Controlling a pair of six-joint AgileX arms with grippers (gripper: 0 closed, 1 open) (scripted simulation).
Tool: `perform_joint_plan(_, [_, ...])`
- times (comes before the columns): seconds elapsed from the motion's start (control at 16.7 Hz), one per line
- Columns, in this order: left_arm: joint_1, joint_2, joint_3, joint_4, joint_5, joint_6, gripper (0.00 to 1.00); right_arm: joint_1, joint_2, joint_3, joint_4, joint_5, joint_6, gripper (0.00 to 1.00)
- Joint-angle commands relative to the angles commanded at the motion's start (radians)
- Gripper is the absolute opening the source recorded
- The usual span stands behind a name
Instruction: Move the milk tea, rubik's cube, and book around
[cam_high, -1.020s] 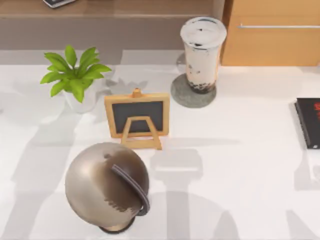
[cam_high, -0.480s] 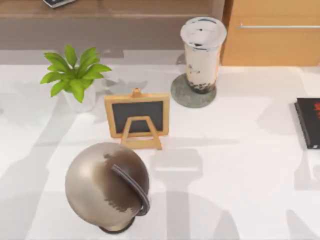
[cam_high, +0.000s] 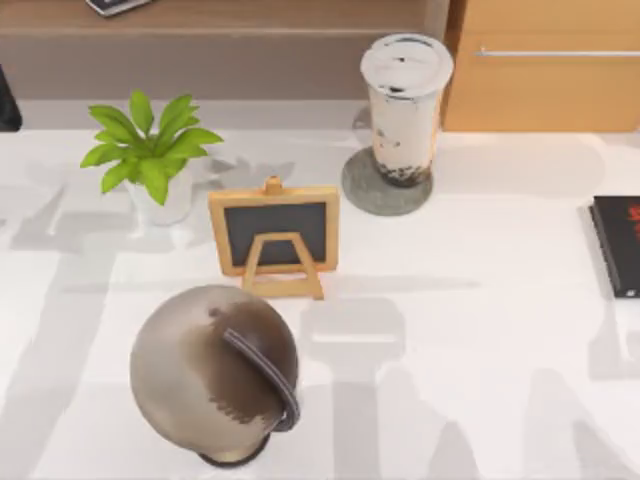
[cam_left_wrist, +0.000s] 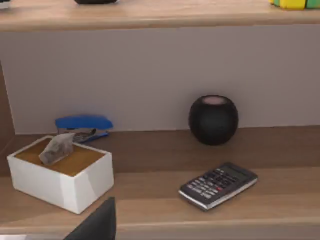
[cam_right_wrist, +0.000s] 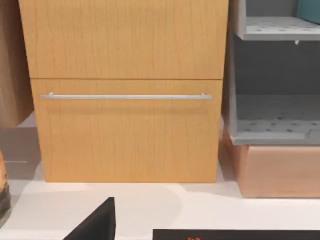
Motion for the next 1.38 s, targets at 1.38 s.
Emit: perform_joint_plan(1.38, [0.165,-0.718,-0.688,-0.019,0.119,-0.03,1.0,-0.055,0.219,0.187,0.08,-0.059,-0.004,1.0])
